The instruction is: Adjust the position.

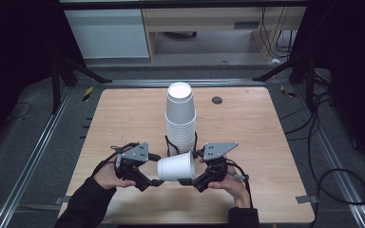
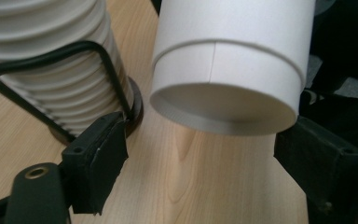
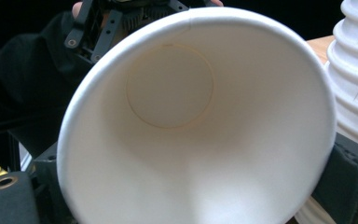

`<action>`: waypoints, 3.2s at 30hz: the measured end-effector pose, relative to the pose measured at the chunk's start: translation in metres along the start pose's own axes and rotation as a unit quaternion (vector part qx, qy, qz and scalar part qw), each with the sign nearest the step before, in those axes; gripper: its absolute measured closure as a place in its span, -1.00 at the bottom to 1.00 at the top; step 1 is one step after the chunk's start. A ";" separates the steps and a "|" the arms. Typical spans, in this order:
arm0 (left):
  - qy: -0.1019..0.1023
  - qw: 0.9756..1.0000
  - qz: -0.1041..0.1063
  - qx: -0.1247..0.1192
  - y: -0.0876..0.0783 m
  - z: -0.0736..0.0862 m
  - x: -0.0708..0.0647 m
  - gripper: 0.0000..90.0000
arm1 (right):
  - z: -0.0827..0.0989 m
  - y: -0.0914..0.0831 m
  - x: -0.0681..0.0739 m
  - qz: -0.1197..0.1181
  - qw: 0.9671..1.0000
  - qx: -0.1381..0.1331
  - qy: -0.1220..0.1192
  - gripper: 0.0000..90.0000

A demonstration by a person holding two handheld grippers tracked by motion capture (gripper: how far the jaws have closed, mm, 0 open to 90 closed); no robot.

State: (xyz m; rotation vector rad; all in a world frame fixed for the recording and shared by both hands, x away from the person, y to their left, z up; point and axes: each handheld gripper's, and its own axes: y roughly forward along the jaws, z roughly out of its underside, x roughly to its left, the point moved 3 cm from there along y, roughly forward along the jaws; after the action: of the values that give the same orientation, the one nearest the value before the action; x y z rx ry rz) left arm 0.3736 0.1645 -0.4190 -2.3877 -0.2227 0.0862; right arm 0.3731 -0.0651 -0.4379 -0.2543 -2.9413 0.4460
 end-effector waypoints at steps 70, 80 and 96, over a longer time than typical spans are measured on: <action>0.005 1.000 -0.022 0.012 -0.004 0.007 0.006 -0.51 | -0.021 0.004 -0.002 0.034 0.998 0.047 -0.025 -0.88; 0.005 1.000 -0.022 -0.015 -0.001 0.002 0.003 -0.51 | -0.001 -0.003 0.006 0.046 0.999 -0.016 0.012 -0.87; 0.018 1.000 -0.014 -0.015 0.008 -0.001 -0.002 -0.51 | 0.012 0.011 0.012 0.056 0.994 -0.080 0.055 -0.88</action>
State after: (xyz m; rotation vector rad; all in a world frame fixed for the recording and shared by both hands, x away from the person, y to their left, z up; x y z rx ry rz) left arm 0.3725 0.1579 -0.4234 -2.4126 -0.2418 0.0274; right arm 0.3609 -0.0562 -0.4508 -0.4499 -2.8674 0.2023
